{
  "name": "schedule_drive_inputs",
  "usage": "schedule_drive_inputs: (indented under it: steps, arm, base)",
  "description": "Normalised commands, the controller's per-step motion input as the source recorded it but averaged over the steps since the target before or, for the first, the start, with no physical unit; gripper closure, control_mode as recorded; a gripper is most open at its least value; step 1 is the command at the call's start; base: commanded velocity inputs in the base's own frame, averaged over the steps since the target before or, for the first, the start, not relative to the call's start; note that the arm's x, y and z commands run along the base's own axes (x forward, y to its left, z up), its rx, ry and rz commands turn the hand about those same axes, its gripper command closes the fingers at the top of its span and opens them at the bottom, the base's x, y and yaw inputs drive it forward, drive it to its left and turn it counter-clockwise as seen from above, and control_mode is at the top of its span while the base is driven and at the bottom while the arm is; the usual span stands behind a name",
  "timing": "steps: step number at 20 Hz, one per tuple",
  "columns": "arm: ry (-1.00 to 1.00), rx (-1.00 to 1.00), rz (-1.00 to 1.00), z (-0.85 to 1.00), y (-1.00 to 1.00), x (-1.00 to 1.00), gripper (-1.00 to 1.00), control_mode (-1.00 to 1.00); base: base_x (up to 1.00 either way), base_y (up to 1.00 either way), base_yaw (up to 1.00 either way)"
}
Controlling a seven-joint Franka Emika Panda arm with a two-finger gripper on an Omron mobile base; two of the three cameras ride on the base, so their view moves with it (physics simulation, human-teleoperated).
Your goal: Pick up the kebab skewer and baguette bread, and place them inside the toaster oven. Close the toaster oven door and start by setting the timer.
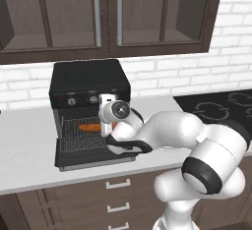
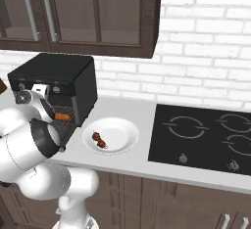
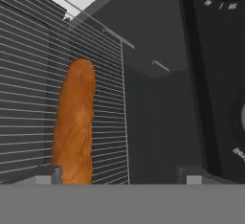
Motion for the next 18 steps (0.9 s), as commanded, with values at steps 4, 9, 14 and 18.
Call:
schedule_drive_inputs:
  steps: [4,9,14,18]
  arm:
    - [0.13,0.02,-0.1,0.31,-0.75,-0.43,-1.0,-1.0]
    - [0.22,0.14,-0.25,0.24,-1.0,-0.5,-1.0,-1.0]
    - [0.31,0.2,-0.4,0.31,-1.0,-0.2,-1.0,-1.0]
    - [0.33,0.16,-0.41,0.18,-1.0,-0.22,-1.0,-1.0]
  base:
    - [0.0,0.0,0.0]
    - [0.0,0.0,0.0]
    - [0.0,0.0,0.0]
    - [0.0,0.0,0.0]
